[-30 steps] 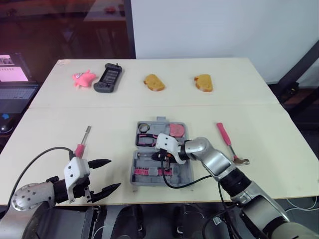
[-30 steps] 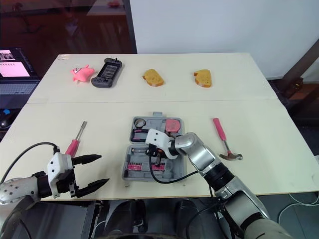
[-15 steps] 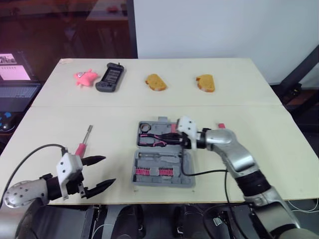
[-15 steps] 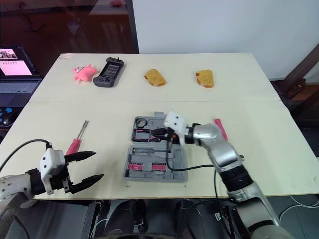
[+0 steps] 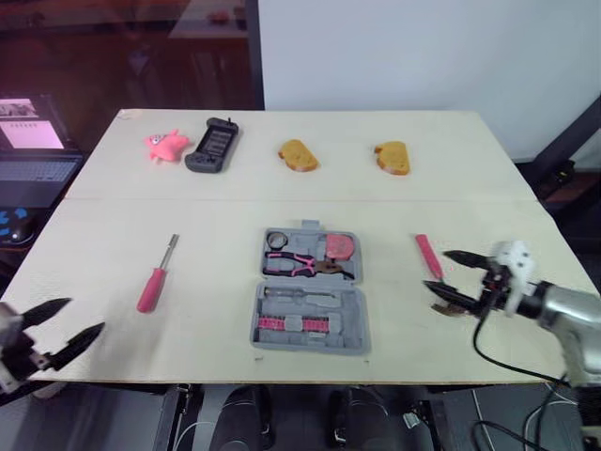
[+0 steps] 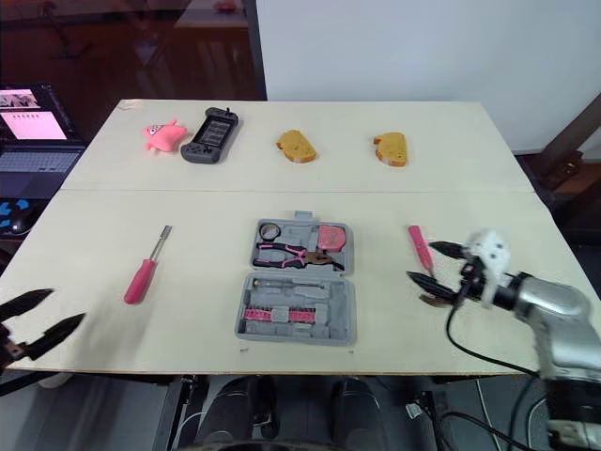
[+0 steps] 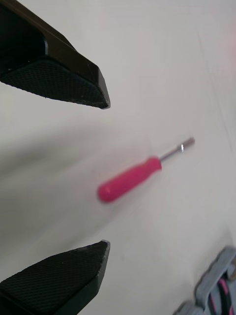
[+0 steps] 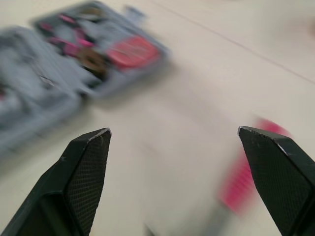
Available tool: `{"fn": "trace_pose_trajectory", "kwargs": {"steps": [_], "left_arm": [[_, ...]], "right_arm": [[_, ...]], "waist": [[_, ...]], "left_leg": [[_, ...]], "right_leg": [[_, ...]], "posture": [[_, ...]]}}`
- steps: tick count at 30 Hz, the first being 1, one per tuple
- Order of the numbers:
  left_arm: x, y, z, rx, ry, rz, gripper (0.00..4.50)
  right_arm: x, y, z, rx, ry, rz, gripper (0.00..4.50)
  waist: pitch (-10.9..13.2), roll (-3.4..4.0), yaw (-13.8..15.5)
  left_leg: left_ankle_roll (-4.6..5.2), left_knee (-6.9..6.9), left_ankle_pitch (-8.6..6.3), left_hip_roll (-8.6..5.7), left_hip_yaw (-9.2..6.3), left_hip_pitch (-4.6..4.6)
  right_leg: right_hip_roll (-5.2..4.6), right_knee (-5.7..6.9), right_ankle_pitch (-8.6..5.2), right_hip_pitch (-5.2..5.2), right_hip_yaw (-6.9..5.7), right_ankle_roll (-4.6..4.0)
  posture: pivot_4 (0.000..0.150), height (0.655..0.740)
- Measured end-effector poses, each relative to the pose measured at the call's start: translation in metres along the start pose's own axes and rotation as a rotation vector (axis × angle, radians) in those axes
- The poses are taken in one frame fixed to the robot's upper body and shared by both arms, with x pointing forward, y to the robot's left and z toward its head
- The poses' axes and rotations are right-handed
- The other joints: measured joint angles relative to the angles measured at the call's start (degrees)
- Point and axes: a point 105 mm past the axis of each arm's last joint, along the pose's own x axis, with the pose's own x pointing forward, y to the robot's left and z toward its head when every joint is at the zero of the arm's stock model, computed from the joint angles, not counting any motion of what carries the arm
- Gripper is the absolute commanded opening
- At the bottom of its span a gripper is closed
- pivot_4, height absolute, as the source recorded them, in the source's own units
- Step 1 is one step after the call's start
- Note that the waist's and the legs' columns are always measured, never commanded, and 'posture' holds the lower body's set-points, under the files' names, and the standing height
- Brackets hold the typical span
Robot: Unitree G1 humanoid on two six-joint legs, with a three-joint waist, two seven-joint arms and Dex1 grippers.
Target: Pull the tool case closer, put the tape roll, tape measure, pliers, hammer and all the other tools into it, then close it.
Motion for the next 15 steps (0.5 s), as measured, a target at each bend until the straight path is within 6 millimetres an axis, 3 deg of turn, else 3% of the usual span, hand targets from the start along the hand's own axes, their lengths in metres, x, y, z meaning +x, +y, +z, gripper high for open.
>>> {"fn": "trace_pose_trajectory", "kwargs": {"steps": [5, 15], "left_arm": [[-0.017, 0.017, -0.003, -0.012, 0.002, 0.07, 4.5], [-0.011, 0.021, 0.002, -0.023, -0.04, 0.078, 4.5]], "right_arm": [[-0.026, -0.008, -0.028, 0.015, 0.079, -0.074, 4.44], [-0.02, -0.016, -0.016, -0.012, 0.04, -0.094, 4.44]], "waist": [[-0.01, 0.0, -0.15], [-0.01, 0.03, -0.17]], "left_leg": [[0.03, -0.01, -0.02, 0.01, 0.02, 0.0], [0.03, 0.0, -0.01, 0.04, 0.03, 0.01]], "right_leg": [[-0.03, 0.0, -0.01, -0.01, 0.0, -0.01], [-0.04, 0.02, 0.07, 0.0, 0.01, 0.13]], "posture": [[0.15, 0.7188], [0.15, 0.7188]]}}
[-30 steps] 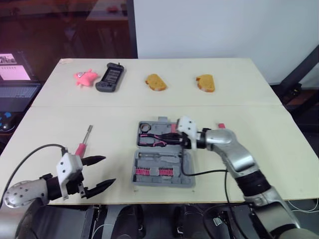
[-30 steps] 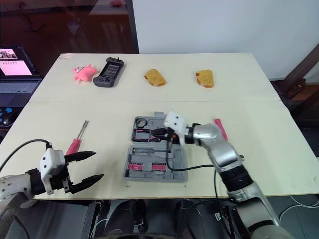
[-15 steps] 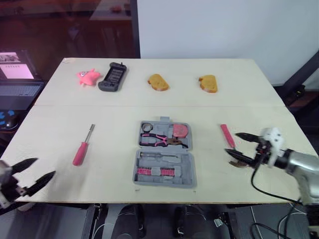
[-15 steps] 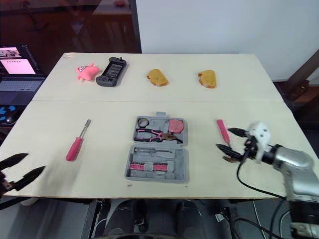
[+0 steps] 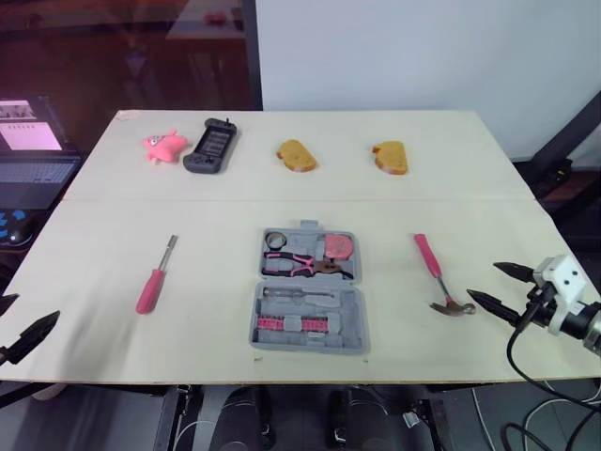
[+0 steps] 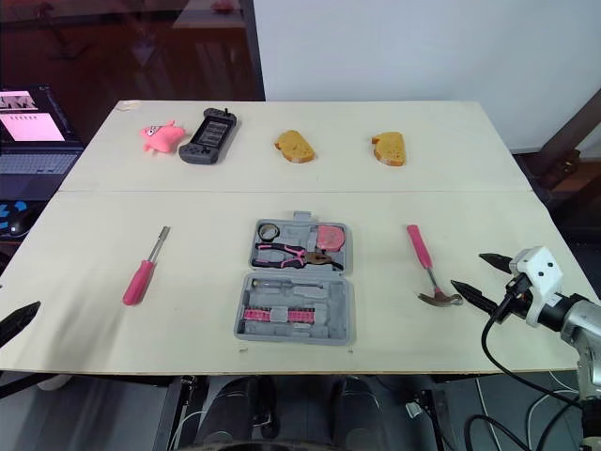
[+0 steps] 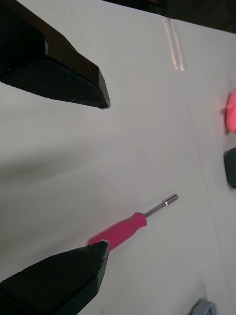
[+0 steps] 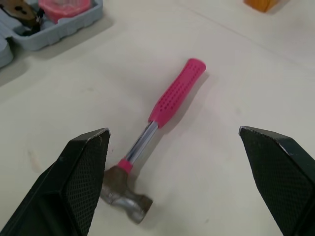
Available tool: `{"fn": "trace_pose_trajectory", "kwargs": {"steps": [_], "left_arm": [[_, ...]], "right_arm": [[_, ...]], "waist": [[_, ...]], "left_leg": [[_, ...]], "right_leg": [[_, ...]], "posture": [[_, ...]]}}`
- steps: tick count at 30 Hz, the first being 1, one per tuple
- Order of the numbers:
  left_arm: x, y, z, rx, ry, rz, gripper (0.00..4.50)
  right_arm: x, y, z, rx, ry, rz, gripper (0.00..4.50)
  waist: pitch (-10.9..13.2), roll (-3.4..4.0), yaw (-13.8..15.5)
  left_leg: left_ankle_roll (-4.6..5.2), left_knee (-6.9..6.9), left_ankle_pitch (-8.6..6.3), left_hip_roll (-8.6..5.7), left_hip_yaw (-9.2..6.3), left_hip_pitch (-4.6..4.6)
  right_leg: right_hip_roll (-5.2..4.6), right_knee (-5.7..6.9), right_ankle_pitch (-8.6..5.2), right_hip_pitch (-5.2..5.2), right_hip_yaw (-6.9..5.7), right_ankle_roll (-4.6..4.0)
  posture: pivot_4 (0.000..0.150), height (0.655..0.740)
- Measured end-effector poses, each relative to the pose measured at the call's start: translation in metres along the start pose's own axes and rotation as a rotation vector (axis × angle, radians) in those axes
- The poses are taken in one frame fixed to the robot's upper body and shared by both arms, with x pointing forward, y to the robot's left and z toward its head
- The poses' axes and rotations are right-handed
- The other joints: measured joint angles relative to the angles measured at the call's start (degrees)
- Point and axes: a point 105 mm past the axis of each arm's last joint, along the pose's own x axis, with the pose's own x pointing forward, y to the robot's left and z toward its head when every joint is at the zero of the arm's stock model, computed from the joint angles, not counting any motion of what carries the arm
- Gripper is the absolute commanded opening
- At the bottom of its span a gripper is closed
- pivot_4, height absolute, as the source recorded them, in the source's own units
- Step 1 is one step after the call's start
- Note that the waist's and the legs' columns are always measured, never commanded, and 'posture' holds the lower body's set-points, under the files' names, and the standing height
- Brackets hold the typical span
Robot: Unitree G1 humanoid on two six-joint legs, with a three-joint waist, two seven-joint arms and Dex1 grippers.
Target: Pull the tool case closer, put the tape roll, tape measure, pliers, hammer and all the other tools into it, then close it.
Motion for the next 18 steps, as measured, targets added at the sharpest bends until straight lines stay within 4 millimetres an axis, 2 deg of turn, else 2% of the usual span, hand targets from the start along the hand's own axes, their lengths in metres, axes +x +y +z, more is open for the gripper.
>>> {"fn": "trace_pose_trajectory", "kwargs": {"steps": [4, 7, 11, 15, 18], "left_arm": [[0.004, -0.001, 0.004, 0.0, -0.014, -0.009, 4.5], [0.015, -0.011, 0.019, 0.011, -0.043, -0.069, 4.5], [0.028, -0.035, 0.044, -0.038, -0.091, -0.194, 4.5], [0.035, -0.07, 0.046, -0.049, -0.027, -0.34, 4.5], [0.044, -0.095, 0.055, -0.027, -0.017, -0.436, 4.5]], "right_arm": [[0.001, 0.0, 0.008, -0.003, -0.004, 0.012, 4.44], [0.008, 0.008, 0.025, 0.007, -0.033, 0.066, 4.44], [0.02, 0.04, 0.062, 0.02, -0.02, 0.262, 4.44], [0.018, 0.065, 0.096, -0.007, 0.009, 0.414, 4.44], [0.02, 0.088, 0.115, -0.032, 0.019, 0.538, 4.44]], "waist": [[0.0, 0.0, 0.1], [0.0, 0.0, 0.09], [0.01, 0.02, 0.06], [0.02, 0.01, 0.05], [0.01, -0.02, 0.31]], "left_leg": [[0.0, 0.0, 0.0, 0.0, -0.01, 0.0], [0.0, 0.0, 0.0, 0.01, -0.03, 0.01], [0.01, 0.0, 0.0, 0.01, -0.04, -0.01], [0.03, 0.0, -0.01, 0.01, -0.04, -0.01], [0.02, 0.02, -0.01, 0.0, -0.09, -0.01]], "right_leg": [[-0.01, 0.0, 0.0, 0.01, 0.0, -0.01], [-0.02, 0.01, 0.0, 0.04, 0.0, -0.01], [-0.09, 0.03, 0.0, 0.26, 0.01, -0.01], [-0.05, 0.01, -0.05, 0.24, 0.01, -0.11], [-0.08, -0.02, -0.11, 0.04, 0.01, -0.21]], "posture": [[0.15, 0.7188], [0.15, 0.7188], [0.15, 0.7188], [0.15, 0.7188], [0.15, 0.7188]]}}
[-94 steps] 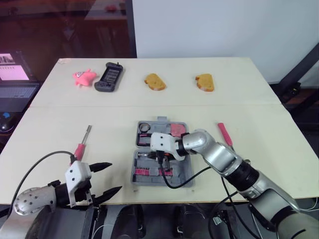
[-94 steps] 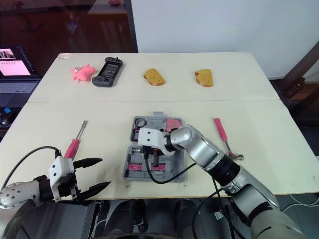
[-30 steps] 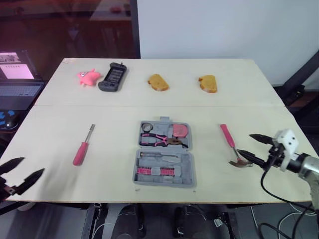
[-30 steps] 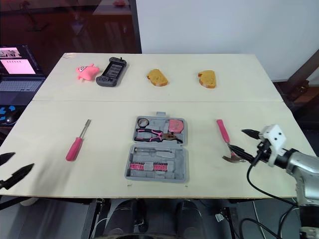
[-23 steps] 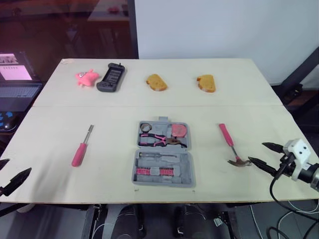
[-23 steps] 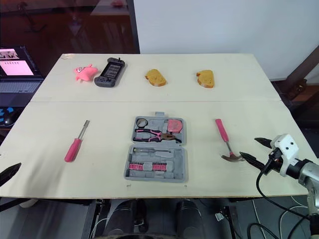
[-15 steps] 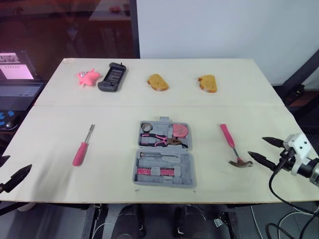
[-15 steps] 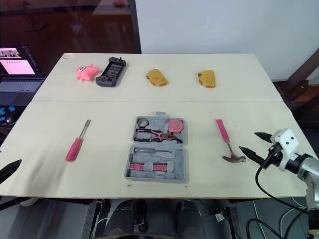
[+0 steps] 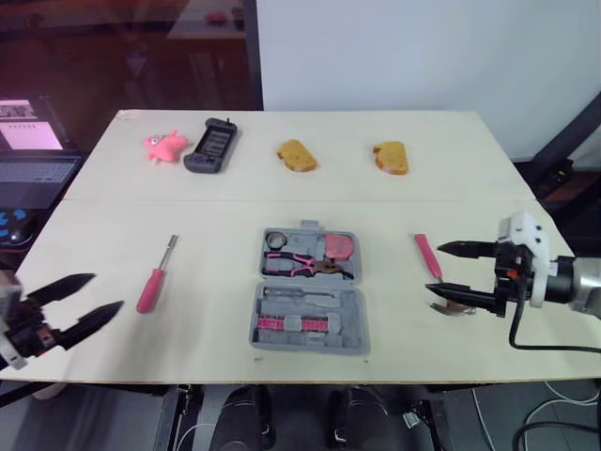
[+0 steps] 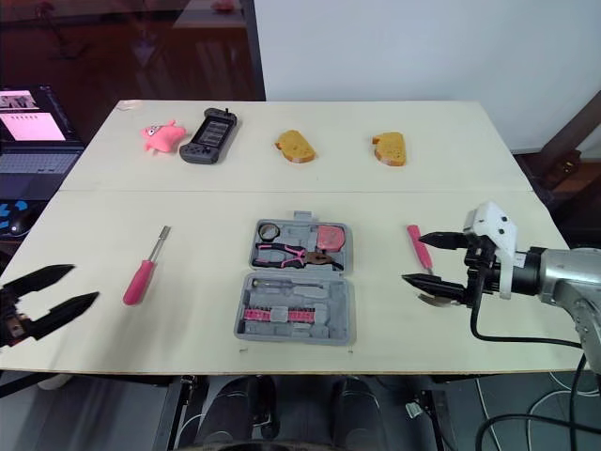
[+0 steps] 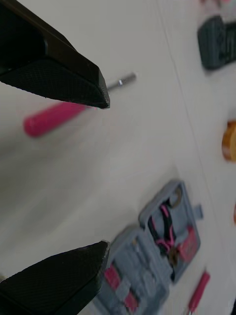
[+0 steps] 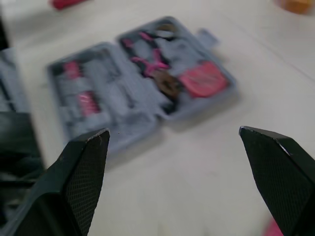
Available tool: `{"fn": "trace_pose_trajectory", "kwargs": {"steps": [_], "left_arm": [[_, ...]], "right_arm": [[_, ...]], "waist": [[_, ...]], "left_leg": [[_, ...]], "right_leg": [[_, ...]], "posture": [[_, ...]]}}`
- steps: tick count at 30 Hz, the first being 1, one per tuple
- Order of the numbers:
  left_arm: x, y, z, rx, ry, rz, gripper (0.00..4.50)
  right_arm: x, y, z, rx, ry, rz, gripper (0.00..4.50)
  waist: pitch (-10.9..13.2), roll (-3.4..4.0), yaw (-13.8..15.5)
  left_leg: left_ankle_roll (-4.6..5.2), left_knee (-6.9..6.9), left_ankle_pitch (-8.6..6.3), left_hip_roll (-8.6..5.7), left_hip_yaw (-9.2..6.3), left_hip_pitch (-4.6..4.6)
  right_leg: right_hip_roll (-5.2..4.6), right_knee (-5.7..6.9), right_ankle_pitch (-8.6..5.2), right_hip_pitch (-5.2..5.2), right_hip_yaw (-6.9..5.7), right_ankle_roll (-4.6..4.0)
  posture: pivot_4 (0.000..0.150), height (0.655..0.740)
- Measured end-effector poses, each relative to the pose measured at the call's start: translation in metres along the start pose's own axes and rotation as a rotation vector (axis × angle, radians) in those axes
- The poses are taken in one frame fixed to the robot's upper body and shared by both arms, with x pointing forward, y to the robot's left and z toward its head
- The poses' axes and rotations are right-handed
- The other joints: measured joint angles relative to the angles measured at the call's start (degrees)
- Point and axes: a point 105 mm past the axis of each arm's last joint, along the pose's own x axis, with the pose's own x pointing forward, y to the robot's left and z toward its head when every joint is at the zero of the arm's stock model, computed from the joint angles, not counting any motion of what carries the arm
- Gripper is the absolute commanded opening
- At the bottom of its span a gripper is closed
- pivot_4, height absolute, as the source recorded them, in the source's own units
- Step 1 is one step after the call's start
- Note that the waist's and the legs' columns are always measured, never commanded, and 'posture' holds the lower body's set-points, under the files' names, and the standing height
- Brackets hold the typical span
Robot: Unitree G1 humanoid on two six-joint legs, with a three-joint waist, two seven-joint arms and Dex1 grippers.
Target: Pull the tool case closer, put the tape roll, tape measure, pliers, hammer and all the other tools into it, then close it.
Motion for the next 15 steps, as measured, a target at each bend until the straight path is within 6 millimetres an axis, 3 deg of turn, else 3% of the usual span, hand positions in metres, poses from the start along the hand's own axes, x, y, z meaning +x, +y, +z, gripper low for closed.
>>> {"fn": "trace_pose_trajectory", "kwargs": {"steps": [5, 9, 15], "left_arm": [[0.02, -0.028, 0.011, 0.058, 0.035, -0.139, 4.5], [0.028, -0.038, 0.019, 0.091, 0.031, -0.185, 4.5], [0.057, -0.061, 0.041, 0.143, 0.043, -0.394, 4.5]], "right_arm": [[0.022, 0.026, 0.021, -0.029, -0.006, 0.146, 4.44], [0.027, 0.032, 0.031, -0.042, -0.011, 0.154, 4.44], [0.033, 0.035, 0.023, 0.029, 0.044, 0.077, 4.44]], "waist": [[0.0, 0.0, 0.02], [0.0, 0.0, 0.02], [0.01, -0.04, 0.87]], "left_leg": [[0.02, 0.0, -0.01, -0.06, 0.01, -0.06], [0.02, 0.0, 0.0, -0.07, 0.02, -0.05], [0.02, 0.03, 0.0, -0.1, -0.01, -0.06]], "right_leg": [[-0.02, -0.04, 0.0, -0.03, 0.0, -0.01], [0.01, -0.04, 0.0, 0.0, 0.0, 0.0], [0.04, -0.04, 0.0, 0.03, 0.0, 0.0]], "posture": [[0.15, 0.7188], [0.15, 0.7188], [0.15, 0.7188]]}}
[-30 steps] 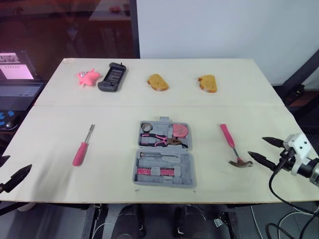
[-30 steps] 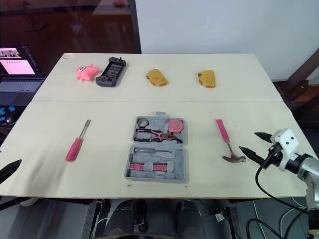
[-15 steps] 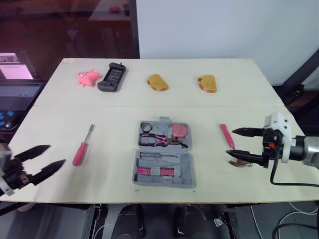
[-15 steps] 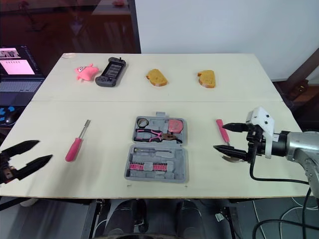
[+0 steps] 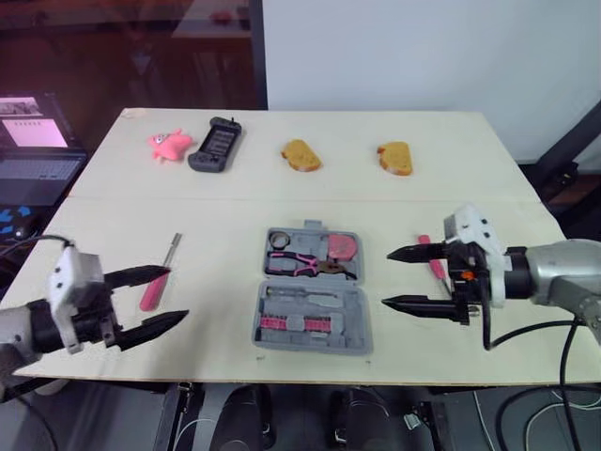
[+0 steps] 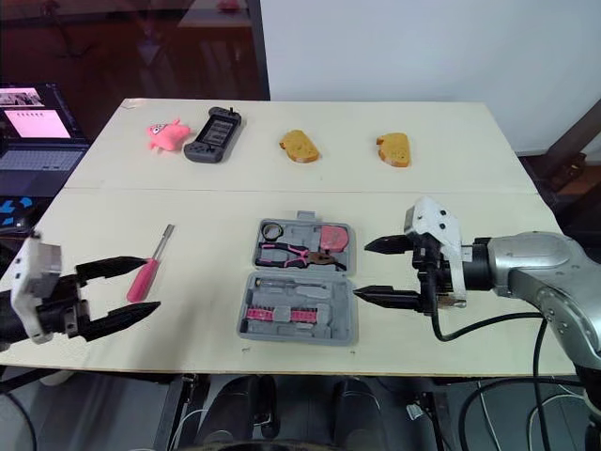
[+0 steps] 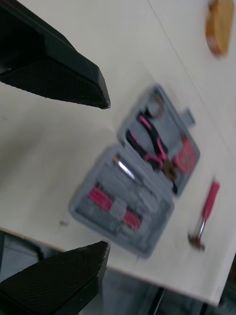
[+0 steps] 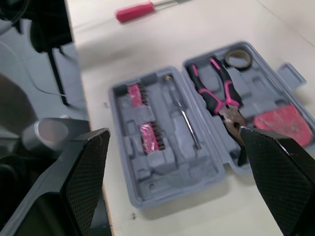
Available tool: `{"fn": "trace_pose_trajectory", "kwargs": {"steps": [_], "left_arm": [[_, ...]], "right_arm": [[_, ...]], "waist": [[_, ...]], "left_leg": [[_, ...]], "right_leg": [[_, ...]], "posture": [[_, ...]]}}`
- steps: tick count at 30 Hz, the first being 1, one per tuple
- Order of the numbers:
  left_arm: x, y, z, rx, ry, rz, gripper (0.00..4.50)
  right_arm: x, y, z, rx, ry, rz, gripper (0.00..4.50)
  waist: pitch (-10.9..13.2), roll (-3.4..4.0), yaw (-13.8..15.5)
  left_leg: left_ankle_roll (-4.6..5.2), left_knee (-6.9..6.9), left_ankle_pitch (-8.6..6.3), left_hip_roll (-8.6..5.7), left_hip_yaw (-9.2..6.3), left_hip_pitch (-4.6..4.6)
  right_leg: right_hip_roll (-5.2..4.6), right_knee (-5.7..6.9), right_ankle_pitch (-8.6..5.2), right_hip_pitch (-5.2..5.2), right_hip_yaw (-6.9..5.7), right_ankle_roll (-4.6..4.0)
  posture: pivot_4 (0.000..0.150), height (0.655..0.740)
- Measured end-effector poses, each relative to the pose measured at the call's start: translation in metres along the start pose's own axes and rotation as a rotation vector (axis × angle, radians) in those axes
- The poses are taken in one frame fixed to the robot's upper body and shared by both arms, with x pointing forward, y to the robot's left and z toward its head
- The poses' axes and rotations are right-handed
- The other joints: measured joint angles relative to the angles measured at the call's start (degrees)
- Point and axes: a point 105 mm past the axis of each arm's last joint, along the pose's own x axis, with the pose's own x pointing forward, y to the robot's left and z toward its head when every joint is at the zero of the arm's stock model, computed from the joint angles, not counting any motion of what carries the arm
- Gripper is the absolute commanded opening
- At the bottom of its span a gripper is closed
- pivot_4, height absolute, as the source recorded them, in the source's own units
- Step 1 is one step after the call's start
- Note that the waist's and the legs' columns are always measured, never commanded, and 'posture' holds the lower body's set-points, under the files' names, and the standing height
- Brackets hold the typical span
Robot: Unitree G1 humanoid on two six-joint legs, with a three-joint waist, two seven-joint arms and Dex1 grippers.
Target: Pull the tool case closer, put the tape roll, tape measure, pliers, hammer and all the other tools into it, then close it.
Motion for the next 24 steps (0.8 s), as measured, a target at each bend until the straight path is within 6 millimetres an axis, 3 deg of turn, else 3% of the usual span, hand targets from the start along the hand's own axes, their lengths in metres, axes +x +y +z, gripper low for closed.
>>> {"fn": "trace_pose_trajectory", "kwargs": {"steps": [3, 6, 8, 11, 17, 24], "left_arm": [[0.015, -0.004, 0.016, 0.033, 0.008, -0.133, 4.5], [0.021, -0.008, 0.017, 0.023, 0.003, -0.188, 4.5], [0.043, -0.007, 0.04, 0.109, -0.021, -0.351, 4.5], [0.054, -0.005, 0.052, 0.148, -0.031, -0.424, 4.5], [0.065, -0.005, 0.059, 0.17, -0.035, -0.493, 4.5], [0.066, -0.004, 0.054, 0.162, -0.021, -0.471, 4.5]], "right_arm": [[-0.005, -0.001, -0.019, 0.056, 0.034, -0.098, 4.44], [-0.009, -0.006, -0.024, 0.066, 0.038, -0.158, 4.44], [-0.032, -0.007, -0.067, 0.19, 0.082, -0.423, 4.44], [-0.05, -0.002, -0.096, 0.282, 0.139, -0.554, 4.44], [-0.071, -0.001, -0.113, 0.328, 0.138, -0.696, 4.44], [-0.077, -0.034, -0.117, 0.316, 0.13, -0.805, 4.44]], "waist": [[0.0, 0.02, 0.34], [0.01, 0.08, -0.17], [-0.03, -0.03, 2.14], [-0.03, 0.03, 2.14], [-0.04, 0.0, 0.92], [-0.02, 0.0, 0.14]], "left_leg": [[0.03, -0.01, -0.01, -0.03, 0.04, 0.02], [0.01, 0.0, 0.01, -0.05, 0.07, 0.05], [-0.17, 0.0, 0.11, -0.08, -0.19, 0.01], [-0.13, 0.06, 0.11, -0.14, -0.18, 0.03], [-0.13, 0.04, 0.12, -0.09, -0.27, 0.07], [-0.13, 0.03, 0.12, -0.09, -0.29, 0.08]], "right_leg": [[0.03, -0.01, 0.12, 0.28, 0.01, 0.21], [0.14, 0.0, 0.12, 0.27, 0.02, 0.23], [0.24, -0.04, 0.07, 0.51, -0.39, 0.24], [0.23, -0.03, 0.09, 0.57, -0.33, 0.27], [0.34, 0.0, 0.08, 0.55, -0.26, 0.26], [0.33, 0.0, 0.08, 0.53, -0.24, 0.26]], "posture": [[0.15, 0.7188], [0.15, 0.7188], [0.15, 0.7188], [0.15, 0.7188], [0.15, 0.7188], [0.15, 0.7188]]}}
